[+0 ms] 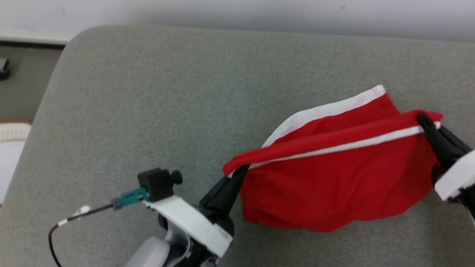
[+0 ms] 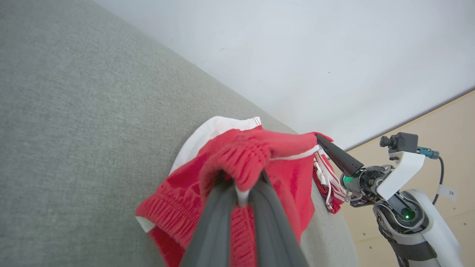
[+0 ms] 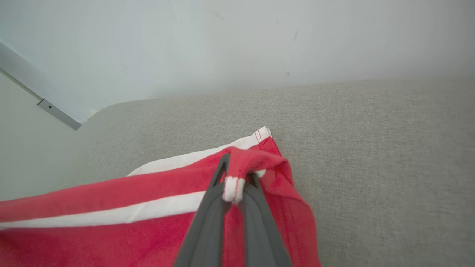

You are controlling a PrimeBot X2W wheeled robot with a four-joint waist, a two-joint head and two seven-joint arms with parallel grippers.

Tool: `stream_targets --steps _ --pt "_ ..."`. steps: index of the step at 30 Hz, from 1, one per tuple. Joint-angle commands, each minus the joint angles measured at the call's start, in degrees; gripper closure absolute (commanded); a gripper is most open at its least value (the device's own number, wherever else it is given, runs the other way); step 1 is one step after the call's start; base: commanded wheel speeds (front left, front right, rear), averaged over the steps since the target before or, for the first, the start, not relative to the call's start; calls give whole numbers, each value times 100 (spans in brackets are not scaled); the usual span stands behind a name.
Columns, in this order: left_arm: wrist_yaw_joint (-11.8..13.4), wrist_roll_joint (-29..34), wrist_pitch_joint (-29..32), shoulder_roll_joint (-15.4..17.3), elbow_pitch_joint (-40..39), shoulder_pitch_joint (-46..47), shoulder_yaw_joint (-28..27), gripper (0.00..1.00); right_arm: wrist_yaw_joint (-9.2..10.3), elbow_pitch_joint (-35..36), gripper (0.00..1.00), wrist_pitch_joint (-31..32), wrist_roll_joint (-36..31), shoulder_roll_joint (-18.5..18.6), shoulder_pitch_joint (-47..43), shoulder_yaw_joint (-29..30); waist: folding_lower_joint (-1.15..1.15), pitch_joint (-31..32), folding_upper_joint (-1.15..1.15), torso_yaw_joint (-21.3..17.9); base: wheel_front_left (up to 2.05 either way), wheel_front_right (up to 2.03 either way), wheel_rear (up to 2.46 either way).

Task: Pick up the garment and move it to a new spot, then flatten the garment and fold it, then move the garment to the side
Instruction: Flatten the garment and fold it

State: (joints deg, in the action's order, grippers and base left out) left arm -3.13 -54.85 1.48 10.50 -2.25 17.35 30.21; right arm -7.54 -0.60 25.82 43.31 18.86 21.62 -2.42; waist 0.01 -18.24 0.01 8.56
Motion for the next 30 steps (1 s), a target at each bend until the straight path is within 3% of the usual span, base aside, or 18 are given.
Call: stream_targets --steps 1,9,10,11,12,13,15,17,18,19,23,30 --pt "3 48 -28 -10 65 96 -23 100 13 -70 100 3 -32 17 132 -23 -1 -286 -1 258 0 0 0" --pt "-147 147 -164 -311 835 907 -12 100 13 -907 100 89 -298 43 1194 -258 -1 -757 -1 495 0 0 0" --pt "-151 157 -174 -334 917 958 7 100 13 -967 89 83 -308 52 1262 -301 -1 -789 -1 506 0 0 0" --pt "-164 159 -183 -355 984 985 23 100 13 -1001 59 46 -315 65 1313 -335 -1 -811 -1 511 0 0 0" --pt "-172 145 -193 -369 1047 1001 33 100 13 -1031 12 24 -299 67 1349 -370 -1 -827 -1 511 0 0 0" --pt "-185 162 -199 -361 1093 1018 50 100 13 -1050 0 10 -257 71 1367 -414 -1 -836 -1 508 0 0 0" --pt "-178 189 -229 -345 1172 1015 51 100 13 -1081 0 -80 -218 112 1386 -448 -1 -838 -1 493 0 0 0" --pt "-157 175 -250 -331 1239 946 47 48 13 -1098 0 -163 -178 146 1348 -484 -1 -797 -1 468 0 0 0" --pt "-143 220 -253 -294 1255 910 57 14 13 -1101 0 -207 -177 181 1314 -509 -1 -770 -1 450 0 0 0" --pt "-130 240 -272 -275 1263 871 62 0 13 -1096 0 -246 -157 212 1270 -539 -1 -737 -1 429 0 0 0" --pt "-77 394 -328 -122 1181 735 130 0 13 -996 0 -291 -117 421 1089 -667 -1 -575 -1 361 0 0 0" --pt "365 1380 -790 351 857 625 239 0 13 -918 0 -118 -438 918 914 -907 -1 -399 -1 271 0 0 0"
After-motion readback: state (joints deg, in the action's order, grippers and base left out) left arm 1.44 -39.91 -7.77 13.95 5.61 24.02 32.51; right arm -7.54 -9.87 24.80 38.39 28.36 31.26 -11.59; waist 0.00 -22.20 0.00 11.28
